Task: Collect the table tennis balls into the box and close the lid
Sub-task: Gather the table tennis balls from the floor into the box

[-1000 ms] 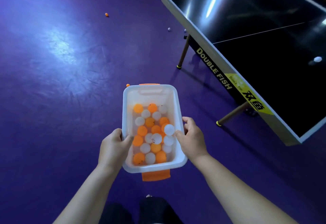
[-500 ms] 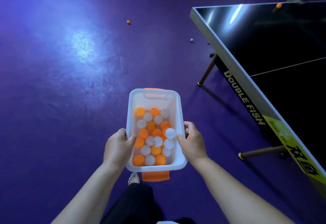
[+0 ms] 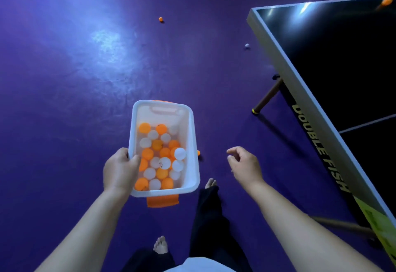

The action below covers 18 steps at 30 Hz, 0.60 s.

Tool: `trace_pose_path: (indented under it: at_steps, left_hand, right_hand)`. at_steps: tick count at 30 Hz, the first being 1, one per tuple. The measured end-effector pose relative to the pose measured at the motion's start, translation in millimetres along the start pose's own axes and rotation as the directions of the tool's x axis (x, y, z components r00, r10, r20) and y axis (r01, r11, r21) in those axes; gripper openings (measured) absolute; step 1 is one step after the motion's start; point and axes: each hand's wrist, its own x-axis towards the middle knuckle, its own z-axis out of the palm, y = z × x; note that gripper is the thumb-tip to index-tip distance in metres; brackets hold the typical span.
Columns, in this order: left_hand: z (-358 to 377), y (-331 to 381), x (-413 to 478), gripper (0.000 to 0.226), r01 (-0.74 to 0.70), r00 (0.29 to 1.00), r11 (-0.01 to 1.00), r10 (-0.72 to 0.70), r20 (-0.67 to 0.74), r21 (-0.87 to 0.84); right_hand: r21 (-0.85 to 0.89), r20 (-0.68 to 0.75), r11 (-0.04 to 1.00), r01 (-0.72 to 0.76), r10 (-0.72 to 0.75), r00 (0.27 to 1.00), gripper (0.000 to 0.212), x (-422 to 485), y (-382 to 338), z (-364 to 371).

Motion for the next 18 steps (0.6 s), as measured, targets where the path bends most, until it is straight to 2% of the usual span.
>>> trace_pose_path:
  at_steps: [6,10,14,18]
  left_hand:
    - [54,32,68,0.019,0.195,0.977,0.981,-0.196,-0.087,-0.013]
    - [94,37,100,0.015,0.338,0.931,0.935,-0.349,-0.107,-0.107]
    - [140,27,132,0.019,0.429,0.883,0.885,-0.453,-0.125,-0.179]
    - [197,2,175,0.017,0.503,0.838,0.835,-0.535,-0.112,-0.224]
  right_hand:
    - [-0.164,0.183,0.986,0.005,0.026,0.983,0.012,135,0,-7]
    - [-0.293,0.301,0.955,0.049,0.043,0.953,0.014,208,3,7]
    - [-0.432,0.384,0.896,0.105,0.077,0.920,0.018,274,16,40]
    - [-0.477,0.423,0.868,0.134,0.093,0.901,0.019,332,44,99]
